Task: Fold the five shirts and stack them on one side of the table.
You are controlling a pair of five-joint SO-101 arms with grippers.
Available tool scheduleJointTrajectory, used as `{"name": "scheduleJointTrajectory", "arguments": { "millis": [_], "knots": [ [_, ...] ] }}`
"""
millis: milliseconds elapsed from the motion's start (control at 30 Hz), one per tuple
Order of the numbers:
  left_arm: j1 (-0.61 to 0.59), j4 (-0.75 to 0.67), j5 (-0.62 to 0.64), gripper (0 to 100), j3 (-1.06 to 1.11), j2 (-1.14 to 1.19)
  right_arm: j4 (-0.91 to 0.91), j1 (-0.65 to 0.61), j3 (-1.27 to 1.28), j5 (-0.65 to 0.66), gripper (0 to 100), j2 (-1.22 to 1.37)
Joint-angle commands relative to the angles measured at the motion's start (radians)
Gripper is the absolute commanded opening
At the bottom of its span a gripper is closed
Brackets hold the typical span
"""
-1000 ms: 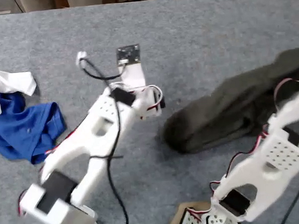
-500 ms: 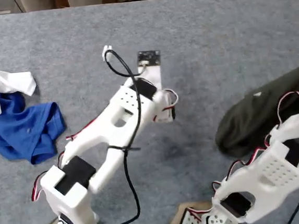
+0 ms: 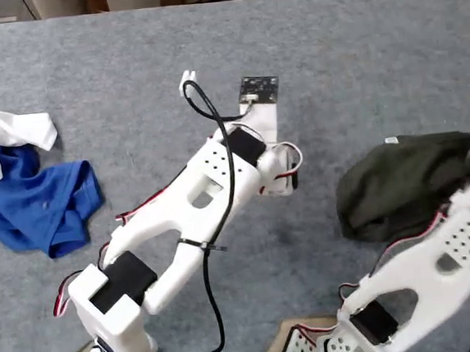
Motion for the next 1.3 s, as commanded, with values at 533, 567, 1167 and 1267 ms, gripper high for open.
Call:
{"name": "scheduleJointTrajectory", "arguments": {
  "millis": [533,567,1167,1267],
  "knots": [
    [0.267,-0.13,0.092,20,-0.614,0.581,-0.107,0.28,-0.042,0.163,0.5,0.188],
    [0.273,-0.089,0.094,20,-0.687,0.625,-0.106,0.277,-0.041,0.163,0.5,0.188],
    [0.014,0.572,-0.186,2,-1.628,0.874,0.072,0.108,-0.044,0.103,0.5,0.07],
    [-0.068,0.572,-0.229,2,-1.619,0.792,0.132,0.021,-0.044,0.025,0.5,-0.035]
  ]
}}
